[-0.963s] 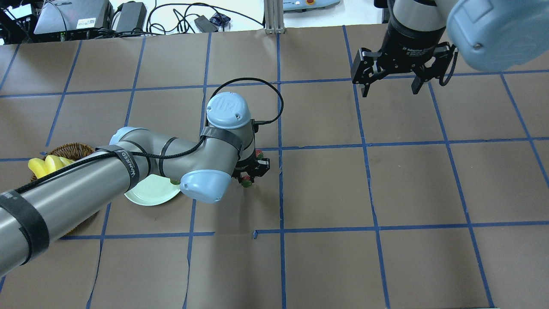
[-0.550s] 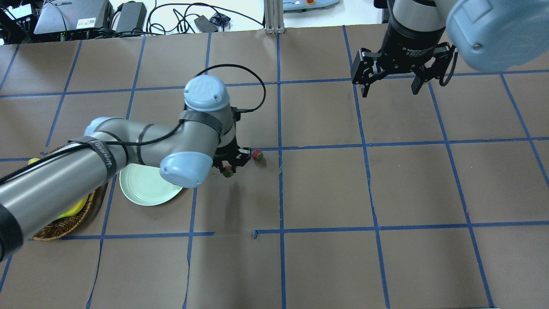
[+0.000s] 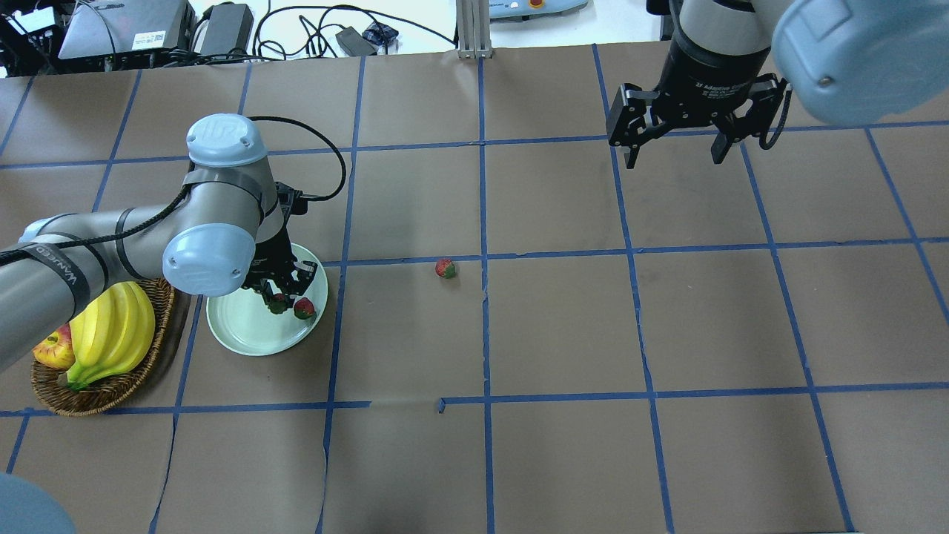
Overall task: Collect all strawberries into plate
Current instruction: 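Place the second strawberry on the plate with the left gripper, then grasp the last strawberry on the table with the left gripper, then place the last strawberry on the plate and open the left gripper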
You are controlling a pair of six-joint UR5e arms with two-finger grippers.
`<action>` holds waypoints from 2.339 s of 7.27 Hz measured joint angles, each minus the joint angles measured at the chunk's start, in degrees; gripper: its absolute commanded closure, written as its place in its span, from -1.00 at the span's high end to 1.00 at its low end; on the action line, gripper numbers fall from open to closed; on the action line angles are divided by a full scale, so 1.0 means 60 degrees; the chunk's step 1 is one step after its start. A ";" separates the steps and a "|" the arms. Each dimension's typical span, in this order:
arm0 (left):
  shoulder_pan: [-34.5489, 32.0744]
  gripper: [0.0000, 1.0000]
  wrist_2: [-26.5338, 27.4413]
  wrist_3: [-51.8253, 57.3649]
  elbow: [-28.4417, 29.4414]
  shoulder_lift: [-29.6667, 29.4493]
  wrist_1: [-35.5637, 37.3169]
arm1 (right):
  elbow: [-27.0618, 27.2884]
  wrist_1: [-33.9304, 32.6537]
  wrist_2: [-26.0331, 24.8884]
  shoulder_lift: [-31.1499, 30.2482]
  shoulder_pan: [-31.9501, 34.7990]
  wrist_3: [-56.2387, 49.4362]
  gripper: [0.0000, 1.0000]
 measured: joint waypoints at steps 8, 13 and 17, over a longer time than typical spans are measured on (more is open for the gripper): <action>-0.3113 -0.13 -0.2227 -0.6054 0.1406 -0.1561 0.2768 | 0.0000 0.0018 0.0006 -0.0013 0.0012 0.0000 1.00; -0.3277 -0.86 -0.2104 -0.5790 0.1585 -0.1818 0.2838 | 0.0000 0.0003 0.0000 0.0000 0.0003 0.0000 1.00; -0.1011 -0.80 -0.1272 -0.2317 0.1447 -0.0679 0.1094 | 0.0000 -0.0002 0.0000 0.0002 0.0001 0.0000 1.00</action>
